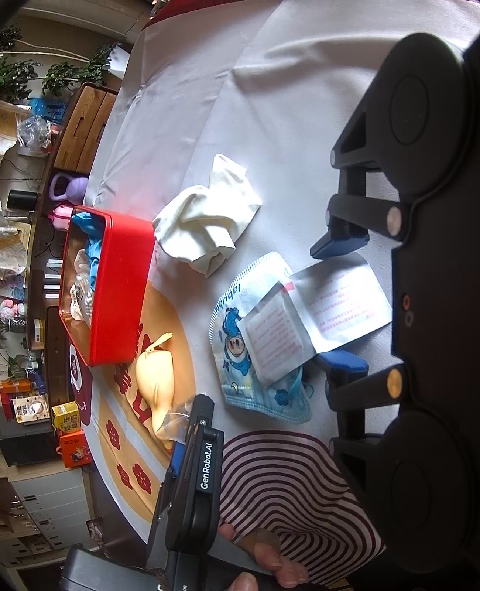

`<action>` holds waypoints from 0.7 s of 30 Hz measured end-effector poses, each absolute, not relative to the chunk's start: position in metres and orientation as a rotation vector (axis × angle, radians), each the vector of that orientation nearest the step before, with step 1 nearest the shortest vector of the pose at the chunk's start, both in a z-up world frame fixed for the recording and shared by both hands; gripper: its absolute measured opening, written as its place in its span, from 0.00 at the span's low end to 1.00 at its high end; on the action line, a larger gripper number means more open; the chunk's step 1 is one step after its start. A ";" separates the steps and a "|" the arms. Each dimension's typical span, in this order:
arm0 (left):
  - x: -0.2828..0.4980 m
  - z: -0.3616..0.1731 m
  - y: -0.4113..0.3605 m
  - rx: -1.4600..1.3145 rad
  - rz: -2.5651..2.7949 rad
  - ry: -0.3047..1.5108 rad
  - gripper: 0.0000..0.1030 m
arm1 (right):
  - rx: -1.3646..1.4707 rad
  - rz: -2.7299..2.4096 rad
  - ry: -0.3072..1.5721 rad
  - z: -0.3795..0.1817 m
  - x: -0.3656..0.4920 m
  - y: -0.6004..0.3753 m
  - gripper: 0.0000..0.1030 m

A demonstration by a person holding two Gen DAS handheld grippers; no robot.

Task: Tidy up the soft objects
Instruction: 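Grasp the small clear plastic bag with the left gripper while the right grasps the mask packet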

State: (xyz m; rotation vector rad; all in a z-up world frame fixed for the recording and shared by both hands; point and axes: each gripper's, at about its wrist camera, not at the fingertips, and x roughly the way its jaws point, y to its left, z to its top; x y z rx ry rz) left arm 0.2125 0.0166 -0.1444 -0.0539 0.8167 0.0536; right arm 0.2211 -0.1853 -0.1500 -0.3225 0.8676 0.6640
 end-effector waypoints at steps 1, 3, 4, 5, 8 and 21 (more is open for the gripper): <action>0.212 -0.144 0.017 -0.051 0.057 0.818 0.39 | -0.316 0.661 0.867 -0.149 0.220 -0.186 0.48; 0.211 -0.144 0.017 -0.057 0.054 0.816 0.34 | -0.308 0.652 0.863 -0.148 0.219 -0.187 0.48; 0.211 -0.144 0.018 -0.056 0.054 0.816 0.33 | -0.303 0.649 0.862 -0.148 0.218 -0.188 0.48; 0.210 -0.143 0.018 -0.053 0.057 0.817 0.32 | -0.298 0.647 0.861 -0.147 0.217 -0.189 0.48; 0.208 -0.141 0.018 -0.053 0.054 0.817 0.28 | -0.289 0.639 0.855 -0.144 0.215 -0.192 0.48; 0.194 -0.127 0.015 -0.056 0.029 0.802 0.17 | -0.234 0.599 0.805 -0.119 0.204 -0.207 0.47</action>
